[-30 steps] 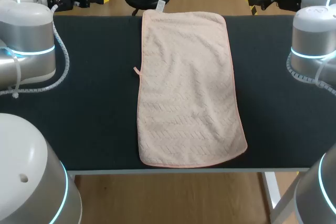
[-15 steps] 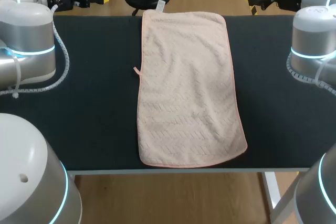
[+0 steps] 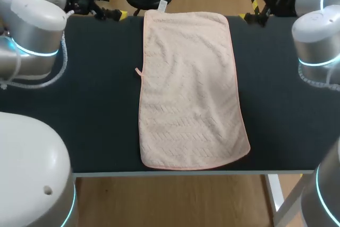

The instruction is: Fold the towel

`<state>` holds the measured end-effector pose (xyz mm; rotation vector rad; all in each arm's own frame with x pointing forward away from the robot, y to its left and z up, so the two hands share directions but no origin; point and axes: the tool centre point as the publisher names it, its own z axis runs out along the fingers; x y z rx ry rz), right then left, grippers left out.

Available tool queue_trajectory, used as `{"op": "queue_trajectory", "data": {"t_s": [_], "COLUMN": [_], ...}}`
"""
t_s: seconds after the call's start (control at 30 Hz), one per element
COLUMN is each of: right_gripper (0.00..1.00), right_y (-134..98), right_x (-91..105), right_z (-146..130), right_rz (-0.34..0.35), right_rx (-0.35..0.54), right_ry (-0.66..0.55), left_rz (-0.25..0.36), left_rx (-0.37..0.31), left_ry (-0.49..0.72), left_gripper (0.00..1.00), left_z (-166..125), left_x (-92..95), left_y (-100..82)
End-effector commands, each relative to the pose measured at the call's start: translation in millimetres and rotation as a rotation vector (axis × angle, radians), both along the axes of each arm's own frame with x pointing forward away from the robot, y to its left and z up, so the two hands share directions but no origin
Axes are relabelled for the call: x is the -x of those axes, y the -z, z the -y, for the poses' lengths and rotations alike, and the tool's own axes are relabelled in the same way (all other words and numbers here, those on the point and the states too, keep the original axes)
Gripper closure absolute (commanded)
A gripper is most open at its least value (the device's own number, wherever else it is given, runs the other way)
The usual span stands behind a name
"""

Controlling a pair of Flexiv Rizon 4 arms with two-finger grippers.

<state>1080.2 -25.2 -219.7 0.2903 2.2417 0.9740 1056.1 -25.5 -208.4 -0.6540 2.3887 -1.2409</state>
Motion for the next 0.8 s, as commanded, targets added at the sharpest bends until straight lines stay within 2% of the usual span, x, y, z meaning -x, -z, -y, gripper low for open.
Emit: {"op": "queue_trajectory", "data": {"t_s": [0.03,0.43,0.47,0.57,0.63,0.67,0.73,0.8], "right_gripper": [0.0,0.0,0.0,0.0,0.0,0.0,0.0,0.0], "right_y": [-8.1,-8.1,-0.8,9.7,12.7,14.7,18.0,23.1], "right_x": [1.1,1.1,-1.0,6.4,16.8,22.7,33.2,41.9], "right_z": [4.1,4.1,1.0,-14.3,-25.8,-30.4,-37.1,-41.2], "right_rz": [0.015,0.015,-0.054,-0.16,-0.174,-0.2,-0.2,-0.229], "right_rx": [1.01,1.01,1.042,1.171,1.237,1.25,1.254,1.21], "right_ry": [-0.546,-0.546,-0.576,-0.651,-0.688,-0.699,-0.704,-0.707], "left_rz": [-0.086,-0.086,-0.086,-0.17,-0.201,-0.223,-0.247,-0.26], "left_rx": [-0.872,-0.872,-0.872,-0.959,-1.027,-1.061,-1.083,-1.105], "left_ry": [0.508,0.508,0.508,0.612,0.686,0.717,0.748,0.788], "left_gripper": [0.0,0.0,0.0,0.0,0.0,0.0,0.0,0.0], "left_z": [1.2,1.2,1.2,10.0,16.0,18.3,22.9,28.3], "left_x": [2.9,2.9,2.9,3.7,9.6,13.0,21.3,29.7], "left_y": [-6.0,-6.0,-6.0,2.8,6.8,9.7,14.9,21.4]}}
